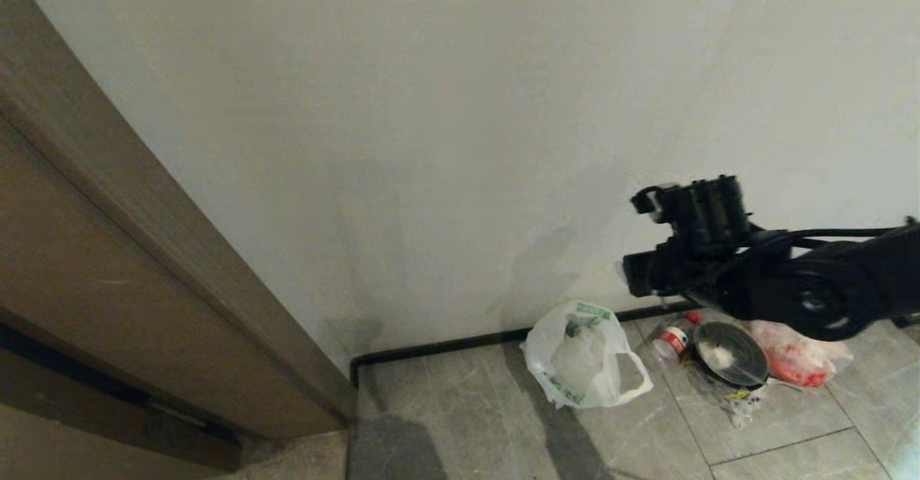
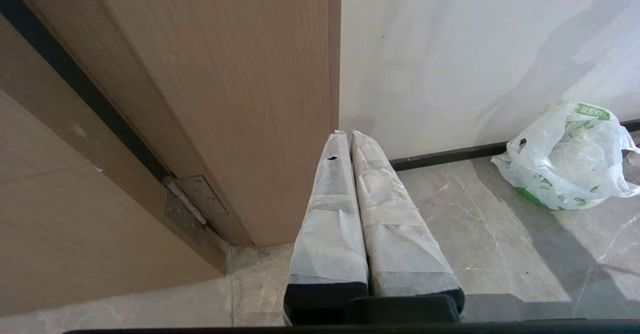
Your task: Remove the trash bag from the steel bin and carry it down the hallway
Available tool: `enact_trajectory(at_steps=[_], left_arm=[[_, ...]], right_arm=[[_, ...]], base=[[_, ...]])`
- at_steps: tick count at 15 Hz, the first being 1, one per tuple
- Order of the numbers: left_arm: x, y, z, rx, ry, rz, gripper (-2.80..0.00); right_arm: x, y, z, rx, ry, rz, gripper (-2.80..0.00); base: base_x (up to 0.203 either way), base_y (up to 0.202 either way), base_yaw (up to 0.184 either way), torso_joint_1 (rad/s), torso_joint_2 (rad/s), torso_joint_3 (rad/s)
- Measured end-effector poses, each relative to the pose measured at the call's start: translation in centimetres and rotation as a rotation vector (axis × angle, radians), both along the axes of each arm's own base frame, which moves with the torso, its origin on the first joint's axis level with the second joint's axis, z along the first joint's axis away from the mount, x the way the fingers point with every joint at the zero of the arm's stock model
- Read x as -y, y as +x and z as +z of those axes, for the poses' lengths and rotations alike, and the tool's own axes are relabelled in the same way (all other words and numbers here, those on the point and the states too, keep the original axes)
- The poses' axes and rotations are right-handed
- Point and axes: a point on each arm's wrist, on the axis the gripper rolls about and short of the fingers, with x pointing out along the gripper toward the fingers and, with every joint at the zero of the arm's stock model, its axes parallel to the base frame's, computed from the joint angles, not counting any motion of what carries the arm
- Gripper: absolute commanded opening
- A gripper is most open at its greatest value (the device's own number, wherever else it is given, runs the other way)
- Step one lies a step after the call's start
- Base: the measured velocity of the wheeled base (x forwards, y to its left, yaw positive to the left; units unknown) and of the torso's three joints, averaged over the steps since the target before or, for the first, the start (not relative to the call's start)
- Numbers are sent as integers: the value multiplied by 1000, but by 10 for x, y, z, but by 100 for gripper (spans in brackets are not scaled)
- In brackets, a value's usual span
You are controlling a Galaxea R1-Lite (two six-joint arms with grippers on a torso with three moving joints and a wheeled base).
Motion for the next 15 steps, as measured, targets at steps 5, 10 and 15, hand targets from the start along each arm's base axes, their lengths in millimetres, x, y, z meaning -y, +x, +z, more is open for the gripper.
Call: enact_trajectory(at_steps=[5,10,15], left_arm=[[0,0,0,0,0,0,-280],[0,0,0,0,0,0,-280],[0,0,0,0,0,0,-280]], right_arm=[[57,-117,73,90,138,-88,-280],[111,-243,38,62,129,-209,-280],[120,-303,-41,164,122,-202,-280]], base=[[0,0,0,0,0,0],[0,0,0,0,0,0],[0,0,0,0,0,0]])
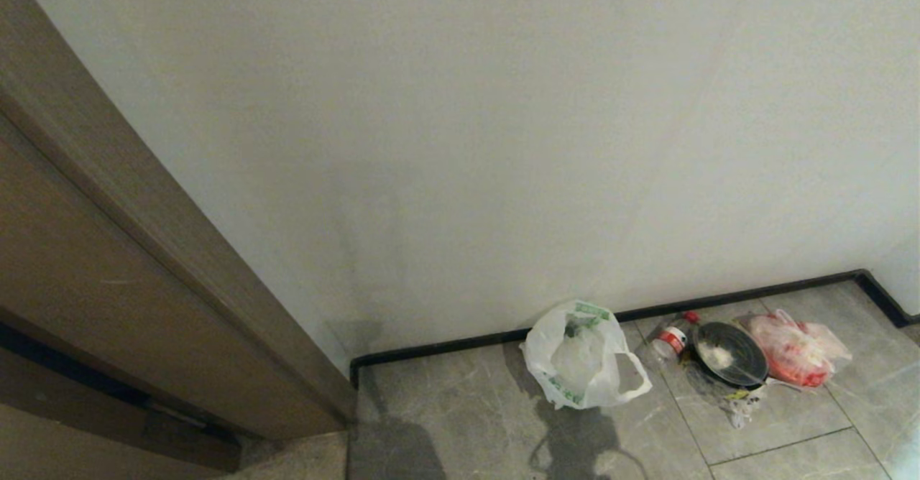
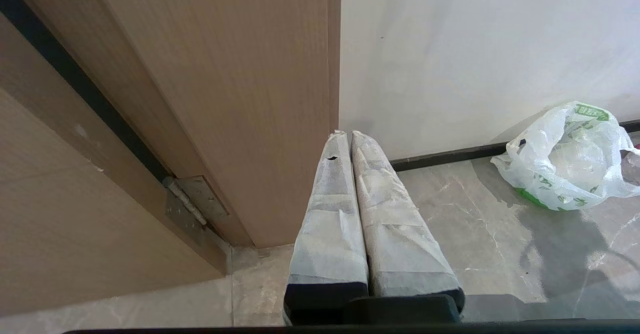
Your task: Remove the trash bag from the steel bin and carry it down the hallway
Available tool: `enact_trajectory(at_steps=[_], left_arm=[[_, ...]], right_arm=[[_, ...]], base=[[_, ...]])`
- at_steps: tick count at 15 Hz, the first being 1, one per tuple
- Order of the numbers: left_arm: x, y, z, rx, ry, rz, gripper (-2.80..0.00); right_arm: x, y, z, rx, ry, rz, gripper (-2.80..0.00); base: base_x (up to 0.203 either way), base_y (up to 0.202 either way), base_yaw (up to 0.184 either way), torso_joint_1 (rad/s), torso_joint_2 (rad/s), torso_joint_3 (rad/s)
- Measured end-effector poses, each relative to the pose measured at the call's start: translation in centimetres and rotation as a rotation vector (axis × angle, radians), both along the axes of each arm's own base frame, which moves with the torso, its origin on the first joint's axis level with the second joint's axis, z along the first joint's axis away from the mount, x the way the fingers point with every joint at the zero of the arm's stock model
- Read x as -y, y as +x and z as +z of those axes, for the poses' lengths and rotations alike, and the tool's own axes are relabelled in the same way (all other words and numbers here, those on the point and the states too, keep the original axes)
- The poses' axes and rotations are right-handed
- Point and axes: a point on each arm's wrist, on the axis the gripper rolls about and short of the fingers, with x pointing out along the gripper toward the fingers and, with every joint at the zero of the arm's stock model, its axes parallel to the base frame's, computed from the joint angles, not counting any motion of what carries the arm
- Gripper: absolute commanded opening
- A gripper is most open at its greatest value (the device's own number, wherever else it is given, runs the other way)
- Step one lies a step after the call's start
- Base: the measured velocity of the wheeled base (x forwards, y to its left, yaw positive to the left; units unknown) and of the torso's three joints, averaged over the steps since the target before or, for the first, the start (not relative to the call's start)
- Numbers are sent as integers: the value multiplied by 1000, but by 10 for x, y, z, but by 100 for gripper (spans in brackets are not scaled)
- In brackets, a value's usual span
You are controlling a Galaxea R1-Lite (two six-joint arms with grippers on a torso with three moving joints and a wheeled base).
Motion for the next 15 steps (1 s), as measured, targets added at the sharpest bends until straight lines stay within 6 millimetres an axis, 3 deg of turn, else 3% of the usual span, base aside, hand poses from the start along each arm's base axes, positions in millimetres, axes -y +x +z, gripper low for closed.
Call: enact_trajectory(at_steps=[3,8,15], left_arm=[[0,0,0,0,0,0,-280],[0,0,0,0,0,0,-280],[0,0,0,0,0,0,-280]], right_arm=[[-3,-2,-15,187,-32,109,-280],[-4,-8,-32,123,-17,192,-280],[-4,-27,-36,335,-28,249,-280]], base=[[0,0,0,0,0,0],[0,0,0,0,0,0],[0,0,0,0,0,0]])
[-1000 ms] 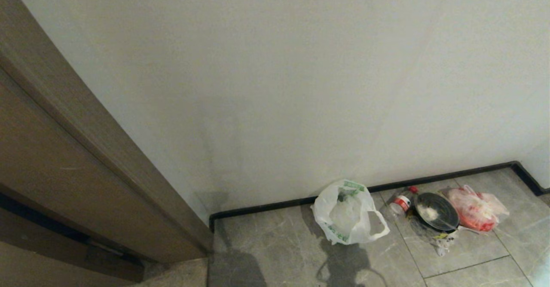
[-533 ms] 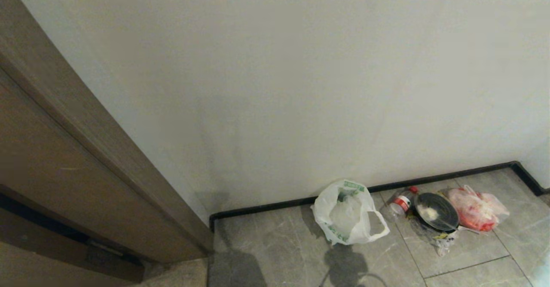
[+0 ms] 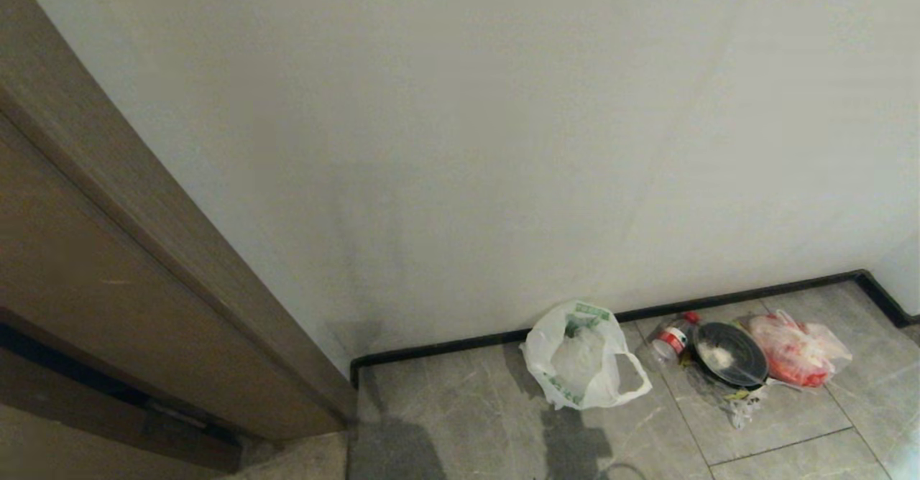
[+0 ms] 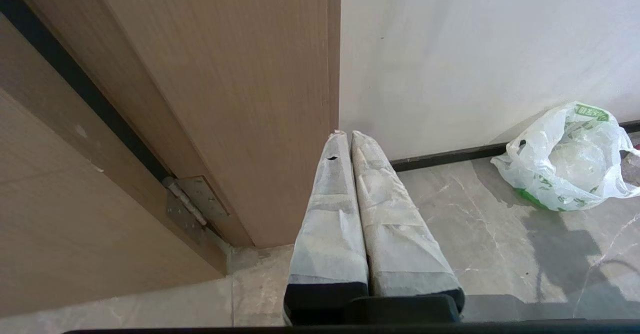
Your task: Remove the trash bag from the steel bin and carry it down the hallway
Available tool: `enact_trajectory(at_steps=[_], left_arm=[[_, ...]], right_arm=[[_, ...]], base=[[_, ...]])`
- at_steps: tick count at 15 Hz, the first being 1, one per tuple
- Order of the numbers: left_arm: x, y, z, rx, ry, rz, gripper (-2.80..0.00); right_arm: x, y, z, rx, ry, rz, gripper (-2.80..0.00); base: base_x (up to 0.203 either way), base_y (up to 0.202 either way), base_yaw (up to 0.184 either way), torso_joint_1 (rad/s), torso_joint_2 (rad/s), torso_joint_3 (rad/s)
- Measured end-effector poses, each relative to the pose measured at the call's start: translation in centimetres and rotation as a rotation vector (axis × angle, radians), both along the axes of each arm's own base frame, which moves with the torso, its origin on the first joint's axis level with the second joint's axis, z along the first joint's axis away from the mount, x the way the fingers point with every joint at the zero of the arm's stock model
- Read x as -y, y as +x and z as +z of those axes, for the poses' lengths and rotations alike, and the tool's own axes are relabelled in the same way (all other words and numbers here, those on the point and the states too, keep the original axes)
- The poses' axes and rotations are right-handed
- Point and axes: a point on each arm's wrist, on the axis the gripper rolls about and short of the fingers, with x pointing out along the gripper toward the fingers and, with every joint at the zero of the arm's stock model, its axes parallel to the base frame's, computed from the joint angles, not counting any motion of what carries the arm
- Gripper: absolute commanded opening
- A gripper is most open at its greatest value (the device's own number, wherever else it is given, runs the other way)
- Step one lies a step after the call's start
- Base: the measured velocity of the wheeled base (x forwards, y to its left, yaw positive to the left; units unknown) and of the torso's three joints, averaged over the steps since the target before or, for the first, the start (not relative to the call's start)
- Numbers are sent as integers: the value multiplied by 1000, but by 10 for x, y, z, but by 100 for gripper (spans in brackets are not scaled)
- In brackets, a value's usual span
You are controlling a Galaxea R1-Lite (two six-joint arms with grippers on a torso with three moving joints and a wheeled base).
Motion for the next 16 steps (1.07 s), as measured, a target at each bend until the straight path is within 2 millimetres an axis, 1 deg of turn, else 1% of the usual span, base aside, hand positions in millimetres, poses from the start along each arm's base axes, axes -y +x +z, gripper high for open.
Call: enact_trajectory(at_steps=[2,6,16], left_arm=[[0,0,0,0,0,0,-280],[0,0,0,1,3,0,-280],[0,0,0,1,-5,2,-280]], right_arm=[[0,-1,-1,12,42,-7,-280],[0,-1,-1,19,46,-6,-280],[0,-1,-1,19,44,-4,-280]], base=[[0,0,0,0,0,0],[0,0,0,1,1,18],[0,0,0,0,3,185]])
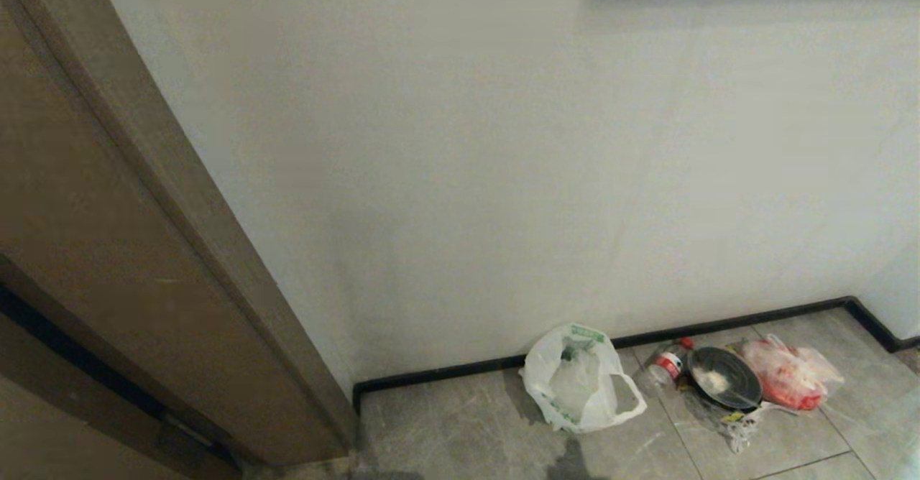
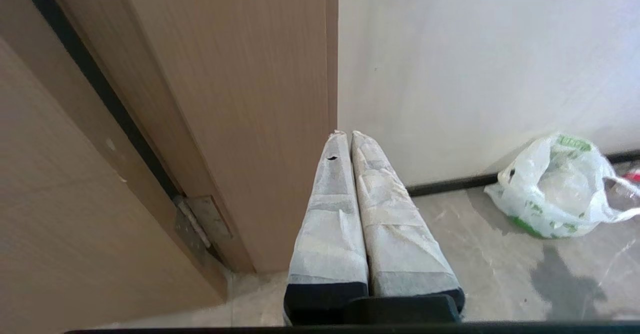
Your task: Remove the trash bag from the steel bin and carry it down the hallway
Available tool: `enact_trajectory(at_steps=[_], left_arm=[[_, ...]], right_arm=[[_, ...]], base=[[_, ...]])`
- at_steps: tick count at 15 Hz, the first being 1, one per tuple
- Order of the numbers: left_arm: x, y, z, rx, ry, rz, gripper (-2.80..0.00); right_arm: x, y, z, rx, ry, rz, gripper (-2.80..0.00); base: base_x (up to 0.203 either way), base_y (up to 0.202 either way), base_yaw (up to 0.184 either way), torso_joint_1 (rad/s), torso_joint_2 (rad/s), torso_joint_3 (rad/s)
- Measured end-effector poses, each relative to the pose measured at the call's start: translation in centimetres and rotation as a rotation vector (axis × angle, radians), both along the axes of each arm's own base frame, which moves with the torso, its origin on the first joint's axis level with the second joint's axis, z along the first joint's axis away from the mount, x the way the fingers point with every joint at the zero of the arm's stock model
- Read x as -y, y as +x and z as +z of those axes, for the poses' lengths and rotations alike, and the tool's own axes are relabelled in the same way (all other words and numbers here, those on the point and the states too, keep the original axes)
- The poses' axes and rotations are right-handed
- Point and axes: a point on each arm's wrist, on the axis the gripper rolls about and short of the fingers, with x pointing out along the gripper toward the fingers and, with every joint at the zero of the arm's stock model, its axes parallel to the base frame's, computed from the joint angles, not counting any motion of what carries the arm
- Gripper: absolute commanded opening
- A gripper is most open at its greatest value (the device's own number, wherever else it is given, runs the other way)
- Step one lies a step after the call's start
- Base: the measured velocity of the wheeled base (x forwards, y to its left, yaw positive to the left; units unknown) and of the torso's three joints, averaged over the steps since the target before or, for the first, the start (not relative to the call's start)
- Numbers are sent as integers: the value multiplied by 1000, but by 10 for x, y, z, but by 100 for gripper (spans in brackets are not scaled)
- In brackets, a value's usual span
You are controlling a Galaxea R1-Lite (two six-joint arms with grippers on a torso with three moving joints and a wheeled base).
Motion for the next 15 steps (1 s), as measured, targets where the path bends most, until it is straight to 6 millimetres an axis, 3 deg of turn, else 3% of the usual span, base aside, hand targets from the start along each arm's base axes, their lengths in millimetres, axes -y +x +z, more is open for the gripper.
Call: enact_trajectory(at_steps=[15], left_arm=[[0,0,0,0,3,0,-280]], right_arm=[[0,0,0,2,-3,-1,-280]], base=[[0,0,0,3,2,188]])
